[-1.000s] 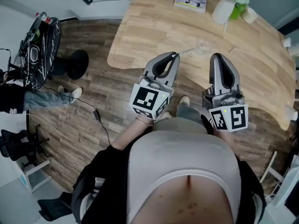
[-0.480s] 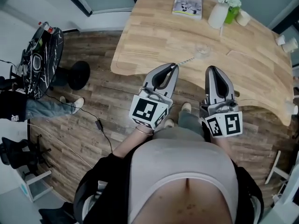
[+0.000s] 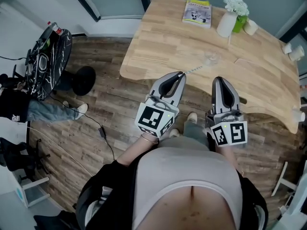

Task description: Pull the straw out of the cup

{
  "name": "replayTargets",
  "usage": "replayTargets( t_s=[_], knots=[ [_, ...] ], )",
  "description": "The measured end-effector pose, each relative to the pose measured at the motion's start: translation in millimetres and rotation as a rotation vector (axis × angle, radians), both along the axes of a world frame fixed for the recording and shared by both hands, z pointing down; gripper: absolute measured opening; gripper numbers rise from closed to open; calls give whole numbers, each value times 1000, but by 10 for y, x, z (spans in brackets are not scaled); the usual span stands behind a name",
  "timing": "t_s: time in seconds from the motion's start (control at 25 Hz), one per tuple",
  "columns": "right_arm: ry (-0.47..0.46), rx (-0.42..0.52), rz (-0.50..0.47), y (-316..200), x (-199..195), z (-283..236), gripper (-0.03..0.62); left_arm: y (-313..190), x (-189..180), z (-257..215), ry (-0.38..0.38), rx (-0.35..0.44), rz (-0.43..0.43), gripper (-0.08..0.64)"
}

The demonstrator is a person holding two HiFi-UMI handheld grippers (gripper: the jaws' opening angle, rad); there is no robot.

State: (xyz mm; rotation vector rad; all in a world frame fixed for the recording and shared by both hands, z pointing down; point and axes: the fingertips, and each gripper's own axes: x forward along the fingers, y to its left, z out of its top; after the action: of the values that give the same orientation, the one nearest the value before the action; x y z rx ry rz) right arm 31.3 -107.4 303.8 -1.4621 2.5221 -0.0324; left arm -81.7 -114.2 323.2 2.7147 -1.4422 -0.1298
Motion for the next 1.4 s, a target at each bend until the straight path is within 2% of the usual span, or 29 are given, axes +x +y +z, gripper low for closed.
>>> replayTargets(
  t_s=[0.44,0.88,1.4],
  knots=[
    [-6,-16,35,260,-9,56,31,204,-48,-38,28,22,28,28],
    [-6,-6,33,356,47,20,31,299,91,-134,29,52,55,28],
    [4,-11,10,823,281,24,31,764,334,-107,34,46,33,28]
  ],
)
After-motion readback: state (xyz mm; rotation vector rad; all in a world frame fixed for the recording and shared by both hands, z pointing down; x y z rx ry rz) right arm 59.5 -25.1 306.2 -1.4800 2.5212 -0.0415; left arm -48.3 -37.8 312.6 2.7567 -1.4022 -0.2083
